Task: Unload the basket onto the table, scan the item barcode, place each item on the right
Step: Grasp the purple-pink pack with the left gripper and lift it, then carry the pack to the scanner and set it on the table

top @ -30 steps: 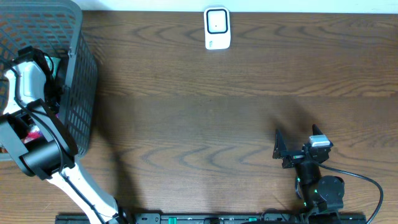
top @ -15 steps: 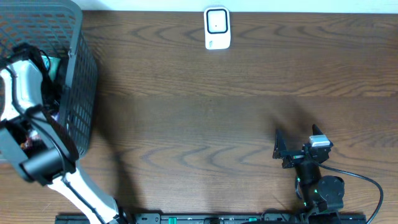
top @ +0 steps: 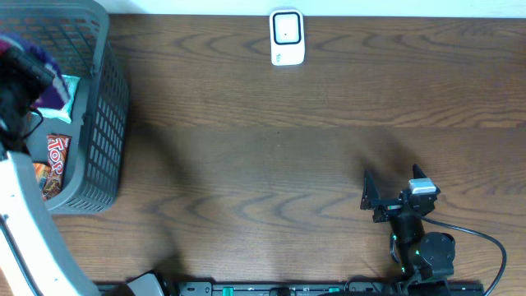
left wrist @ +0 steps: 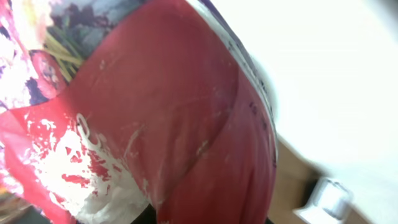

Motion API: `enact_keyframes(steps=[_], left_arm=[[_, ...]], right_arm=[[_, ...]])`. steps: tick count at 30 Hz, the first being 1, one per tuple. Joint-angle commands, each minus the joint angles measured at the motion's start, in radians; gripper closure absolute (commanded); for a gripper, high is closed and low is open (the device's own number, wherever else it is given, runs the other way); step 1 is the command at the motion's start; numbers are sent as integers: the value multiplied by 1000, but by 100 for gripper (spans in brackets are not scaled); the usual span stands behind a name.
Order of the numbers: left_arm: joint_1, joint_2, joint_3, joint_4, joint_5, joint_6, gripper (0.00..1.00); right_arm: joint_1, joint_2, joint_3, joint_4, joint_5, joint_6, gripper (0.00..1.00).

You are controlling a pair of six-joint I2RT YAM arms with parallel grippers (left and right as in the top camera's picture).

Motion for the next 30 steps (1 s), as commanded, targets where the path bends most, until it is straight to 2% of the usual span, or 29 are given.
enact_keyframes(steps=[1,4,7,13,21,27,30], left_arm=[[-38,-74,11,50,322,-20,93],[-124,-105,11,65,444,-20,93],[-259,-111,10,56,456,-4,93],[-573,-78,-3,24,438,212,93],[-914,76,-3,-79,24,285,93],[-1067,257,-3,-58,-144,285,93],[-1106,352,-3,-47,-152,284,93]], right_arm=[[2,-4,-3,-4,-2,-5,1],[2,-4,-3,-4,-2,-5,1],[2,-4,-3,-4,-2,-5,1],[2,-4,-3,-4,-2,-5,1],[2,-4,-3,-4,-2,-5,1],[2,-4,-3,-4,-2,-5,1],[2,-4,-3,-4,-2,-5,1]])
